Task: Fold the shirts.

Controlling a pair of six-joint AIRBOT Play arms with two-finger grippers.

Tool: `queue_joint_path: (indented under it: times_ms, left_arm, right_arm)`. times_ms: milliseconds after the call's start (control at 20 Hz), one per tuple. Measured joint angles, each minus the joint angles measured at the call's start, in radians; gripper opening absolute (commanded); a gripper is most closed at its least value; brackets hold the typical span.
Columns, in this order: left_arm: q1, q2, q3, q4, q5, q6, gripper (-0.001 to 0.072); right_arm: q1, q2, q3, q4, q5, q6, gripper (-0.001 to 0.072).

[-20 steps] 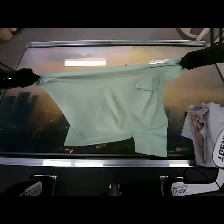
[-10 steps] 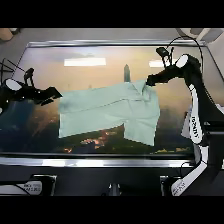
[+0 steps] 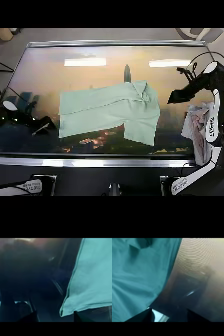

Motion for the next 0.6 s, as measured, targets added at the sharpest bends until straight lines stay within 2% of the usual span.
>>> queue_joint_path:
  times_ms: [150, 250, 350, 450, 500, 550, 600]
  left_arm:
    - [-0.002, 0.014, -0.090, -0.092, 0.048, 0.027, 0.0471]
    - [-0.018, 0.017, -0.118, -0.139, 0.082, 0.036, 0.0470]
    - [-0.039, 0.019, -0.131, -0.168, 0.118, 0.038, 0.0423]
    - [-0.062, 0.019, -0.139, -0.182, 0.164, 0.035, 0.0214]
    - [-0.068, 0.018, -0.142, -0.182, 0.183, 0.029, 0.0059]
    - [-0.072, 0.018, -0.144, -0.177, 0.202, 0.024, 0.0029]
    - [-0.077, 0.019, -0.144, -0.179, 0.212, 0.021, 0.0028]
  right_arm:
    - [0.012, 0.000, -0.042, -0.001, 0.019, -0.011, 0.0441]
    - [0.027, 0.000, -0.057, -0.009, 0.003, -0.013, 0.0498]
    - [0.044, -0.001, -0.065, -0.022, -0.015, -0.019, 0.0498]
    - [0.057, -0.006, -0.075, -0.029, -0.030, -0.023, 0.0493]
    - [0.061, -0.011, -0.083, -0.031, -0.032, -0.024, 0.0491]
    - [0.063, -0.016, -0.093, -0.032, -0.034, -0.024, 0.0491]
    - [0.068, -0.021, -0.108, -0.032, -0.041, -0.026, 0.0488]
